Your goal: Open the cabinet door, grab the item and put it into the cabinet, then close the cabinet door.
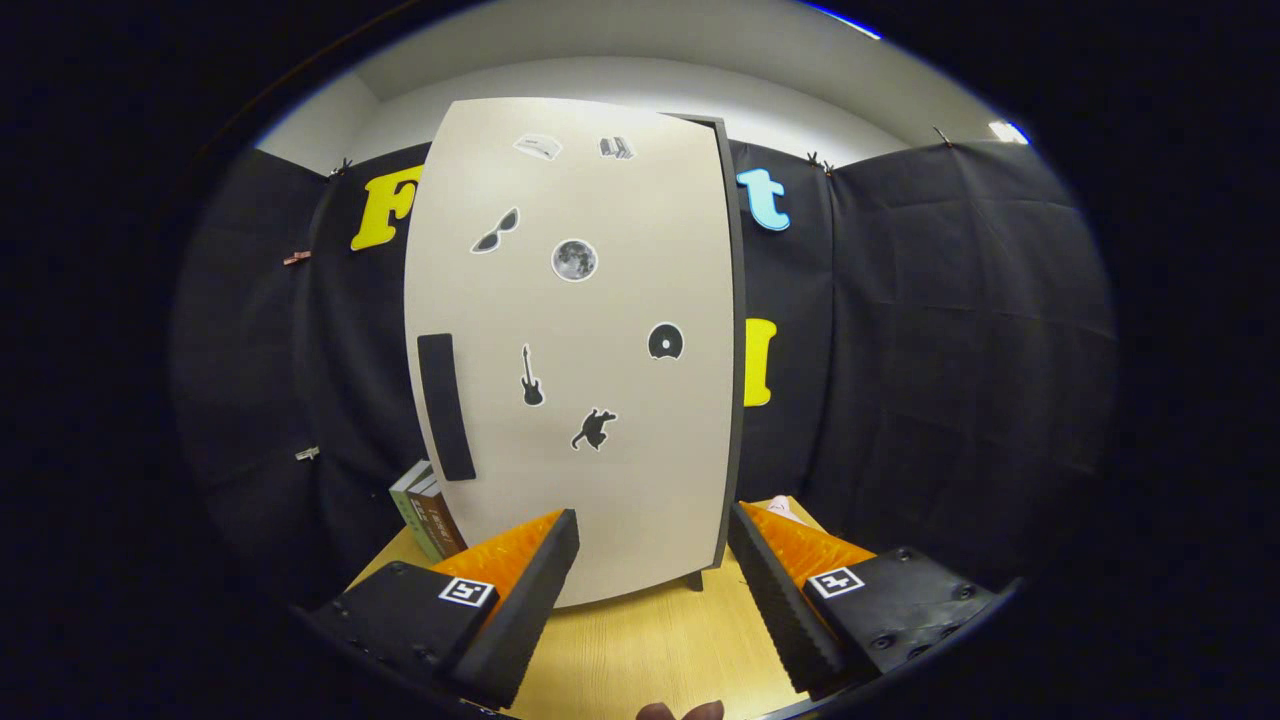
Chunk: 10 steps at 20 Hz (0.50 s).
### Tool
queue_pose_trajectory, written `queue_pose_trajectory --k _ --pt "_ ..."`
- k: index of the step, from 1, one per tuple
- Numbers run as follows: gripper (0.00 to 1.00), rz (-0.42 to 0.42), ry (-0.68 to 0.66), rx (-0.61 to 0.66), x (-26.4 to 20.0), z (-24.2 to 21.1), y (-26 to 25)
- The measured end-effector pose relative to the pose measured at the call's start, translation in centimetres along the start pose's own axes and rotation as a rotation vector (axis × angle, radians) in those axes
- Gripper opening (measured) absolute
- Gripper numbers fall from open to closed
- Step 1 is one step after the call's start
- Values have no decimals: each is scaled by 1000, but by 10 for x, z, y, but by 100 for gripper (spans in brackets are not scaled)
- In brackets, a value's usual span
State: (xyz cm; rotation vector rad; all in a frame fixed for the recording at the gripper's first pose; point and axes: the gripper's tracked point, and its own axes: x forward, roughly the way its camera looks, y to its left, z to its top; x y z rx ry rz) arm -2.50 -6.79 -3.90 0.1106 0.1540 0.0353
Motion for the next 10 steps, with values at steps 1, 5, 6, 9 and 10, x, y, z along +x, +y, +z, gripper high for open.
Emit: queue_pose_trajectory --k 1,5,6,9,10 --pt "98 5 5 0 -1 -2 0" --pt "98 28 15 3 -8 -7 -1" --pt "98 31 15 2 -8 -8 -2" --pt "98 32 15 4 -10 -8 -6" --pt "98 34 16 5 -10 -8 -7"
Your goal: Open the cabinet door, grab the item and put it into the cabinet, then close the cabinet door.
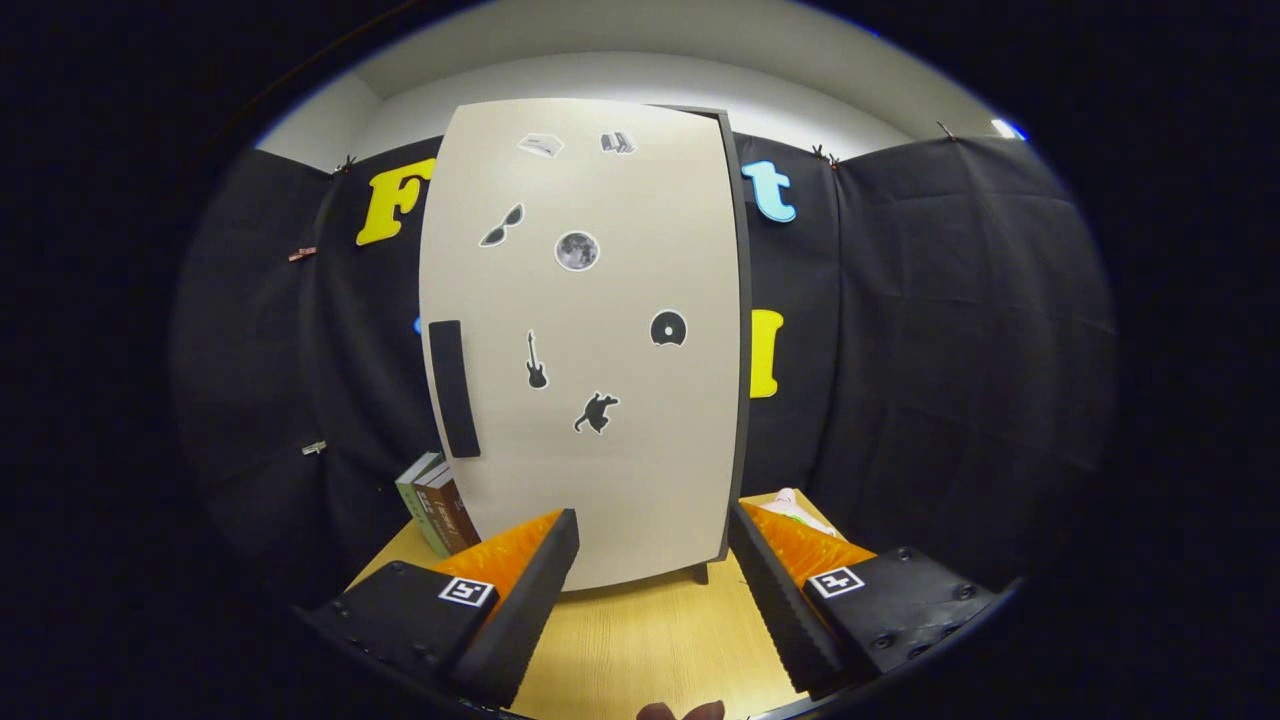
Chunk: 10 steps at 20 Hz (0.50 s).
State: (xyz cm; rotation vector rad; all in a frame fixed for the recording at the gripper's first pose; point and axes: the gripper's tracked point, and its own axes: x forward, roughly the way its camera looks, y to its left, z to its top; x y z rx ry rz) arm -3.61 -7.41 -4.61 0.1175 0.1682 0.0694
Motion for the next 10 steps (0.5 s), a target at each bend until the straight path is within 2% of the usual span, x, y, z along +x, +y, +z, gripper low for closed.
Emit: queue_pose_trajectory --k 10 --pt "98 16 0 -1 -5 -3 -4"
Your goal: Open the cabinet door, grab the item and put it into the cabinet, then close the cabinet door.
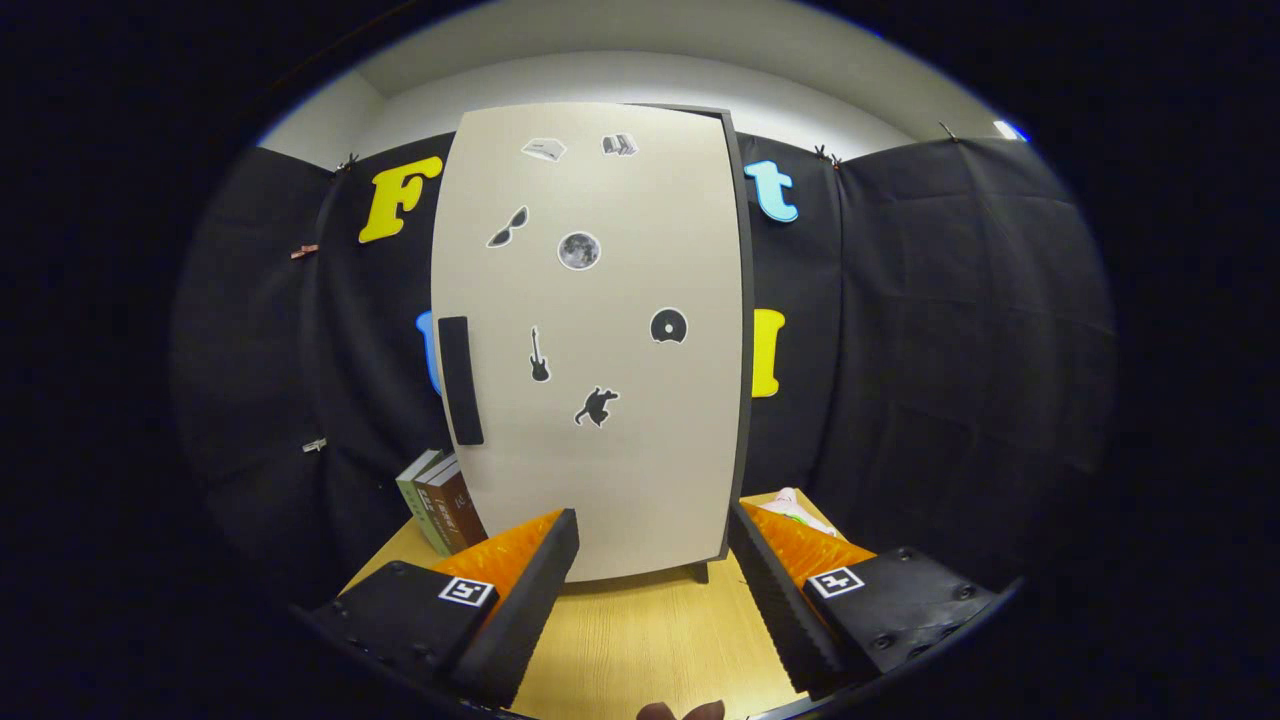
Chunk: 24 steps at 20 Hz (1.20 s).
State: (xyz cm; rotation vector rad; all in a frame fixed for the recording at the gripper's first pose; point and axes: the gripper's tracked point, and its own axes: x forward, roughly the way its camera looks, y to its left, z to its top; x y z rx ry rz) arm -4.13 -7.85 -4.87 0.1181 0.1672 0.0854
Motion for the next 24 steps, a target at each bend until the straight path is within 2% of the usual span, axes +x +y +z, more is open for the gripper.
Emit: queue_pose_trajectory --k 24 --pt "98 7 -3 -6 -16 -8 -15"
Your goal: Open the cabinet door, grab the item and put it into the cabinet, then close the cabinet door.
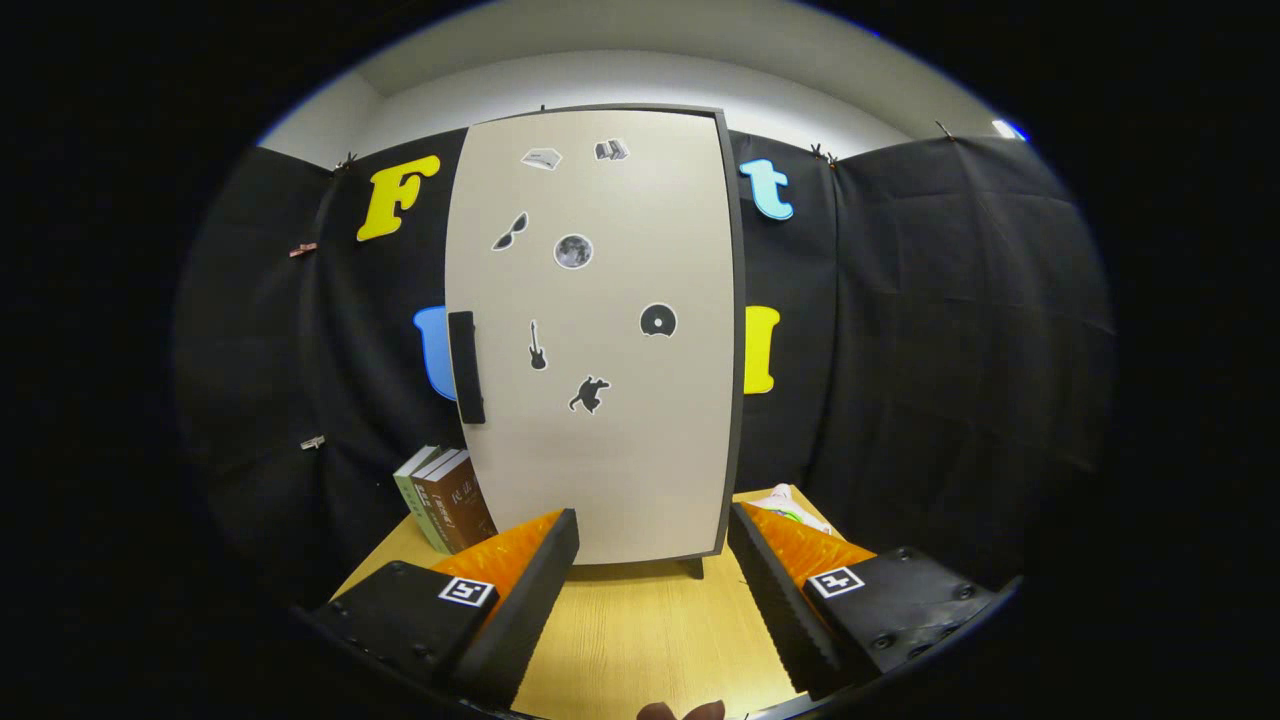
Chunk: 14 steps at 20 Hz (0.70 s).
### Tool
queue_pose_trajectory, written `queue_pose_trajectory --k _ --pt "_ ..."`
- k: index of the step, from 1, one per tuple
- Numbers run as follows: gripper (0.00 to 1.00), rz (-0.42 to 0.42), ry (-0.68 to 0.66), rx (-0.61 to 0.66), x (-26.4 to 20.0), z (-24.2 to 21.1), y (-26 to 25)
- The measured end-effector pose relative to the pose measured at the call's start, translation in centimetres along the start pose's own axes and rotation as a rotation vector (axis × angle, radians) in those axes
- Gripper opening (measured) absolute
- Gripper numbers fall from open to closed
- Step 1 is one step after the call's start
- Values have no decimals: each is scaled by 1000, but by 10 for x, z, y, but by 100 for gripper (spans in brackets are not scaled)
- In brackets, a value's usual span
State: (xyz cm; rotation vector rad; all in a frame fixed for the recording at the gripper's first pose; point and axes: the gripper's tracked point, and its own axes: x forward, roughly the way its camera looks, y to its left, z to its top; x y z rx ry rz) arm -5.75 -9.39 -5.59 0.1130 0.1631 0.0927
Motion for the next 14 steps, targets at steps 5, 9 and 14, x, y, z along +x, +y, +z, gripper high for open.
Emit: queue_pose_trajectory --k 5,9,14 --pt "98 -10 -29 -40 -3 7 -2" --pt "97 -8 -41 -57 -5 9 -1" --pt "97 -6 -55 -73 -10 12 0"
